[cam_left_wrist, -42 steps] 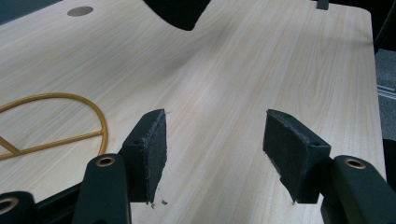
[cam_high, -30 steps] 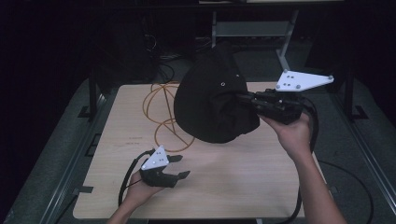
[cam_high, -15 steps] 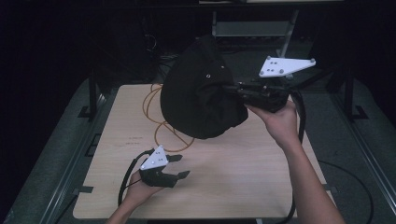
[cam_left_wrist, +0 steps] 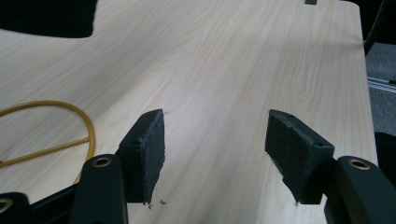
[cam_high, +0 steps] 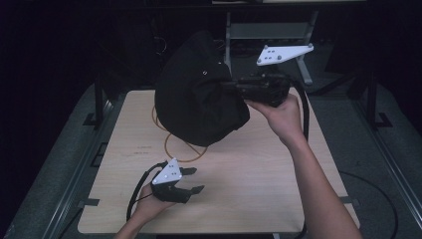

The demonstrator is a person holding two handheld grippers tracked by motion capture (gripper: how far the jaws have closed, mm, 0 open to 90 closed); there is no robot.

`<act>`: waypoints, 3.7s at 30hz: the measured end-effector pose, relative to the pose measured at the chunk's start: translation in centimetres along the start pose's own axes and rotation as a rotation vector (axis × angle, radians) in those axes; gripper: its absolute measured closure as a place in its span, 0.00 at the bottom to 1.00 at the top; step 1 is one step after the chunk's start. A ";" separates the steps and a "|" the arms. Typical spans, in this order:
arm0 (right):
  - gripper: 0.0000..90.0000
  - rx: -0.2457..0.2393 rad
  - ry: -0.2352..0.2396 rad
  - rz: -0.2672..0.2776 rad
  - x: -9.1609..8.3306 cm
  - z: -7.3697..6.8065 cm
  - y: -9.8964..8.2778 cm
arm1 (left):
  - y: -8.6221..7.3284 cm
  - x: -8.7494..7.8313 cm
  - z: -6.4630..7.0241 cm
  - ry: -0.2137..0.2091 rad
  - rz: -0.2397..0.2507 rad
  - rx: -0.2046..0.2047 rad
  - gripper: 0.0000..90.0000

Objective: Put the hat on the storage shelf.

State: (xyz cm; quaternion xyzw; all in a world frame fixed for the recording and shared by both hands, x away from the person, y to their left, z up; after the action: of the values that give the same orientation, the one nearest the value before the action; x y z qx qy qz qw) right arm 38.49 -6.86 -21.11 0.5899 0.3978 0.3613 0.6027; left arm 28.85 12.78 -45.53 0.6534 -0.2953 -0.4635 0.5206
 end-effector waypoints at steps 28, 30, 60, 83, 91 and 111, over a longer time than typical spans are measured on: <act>0.95 0.070 0.052 -0.099 8.9 2.0 3.1 | 0.2 0.0 0.0 -0.019 0.021 0.011 0.40; 0.95 0.078 0.048 -0.106 9.6 2.3 3.1 | 0.2 0.0 -0.1 -0.017 0.019 0.014 0.40; 0.95 0.171 0.040 -0.157 16.4 3.8 1.3 | 0.4 0.5 1.2 -0.040 0.003 0.060 0.38; 0.62 0.190 -0.006 -0.216 16.2 5.0 -1.1 | 0.2 0.7 2.1 -0.051 -0.006 0.077 0.37; 0.54 0.197 -0.044 -0.187 12.4 5.8 -1.8 | 0.1 1.1 2.3 -0.064 0.000 0.071 0.36; 0.39 0.211 -0.105 -0.150 6.1 6.6 -3.1 | -0.2 1.0 2.4 -0.070 -0.018 0.053 0.36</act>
State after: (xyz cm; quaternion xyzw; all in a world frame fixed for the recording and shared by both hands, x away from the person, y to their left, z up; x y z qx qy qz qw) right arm 46.89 -4.28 -24.62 0.6368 0.4445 0.2396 0.5826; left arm 27.01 10.95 -46.07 0.6528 -0.3198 -0.4828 0.4883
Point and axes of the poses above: each handheld gripper's, and its own axes: x roughly forward along the jaws, y roughly out of its top, z roughly to its right, the point moved 6 cm from there along x, roughly forward along the jaws, and after that the axes turned 14 degrees about z, right-handed, at the moved point
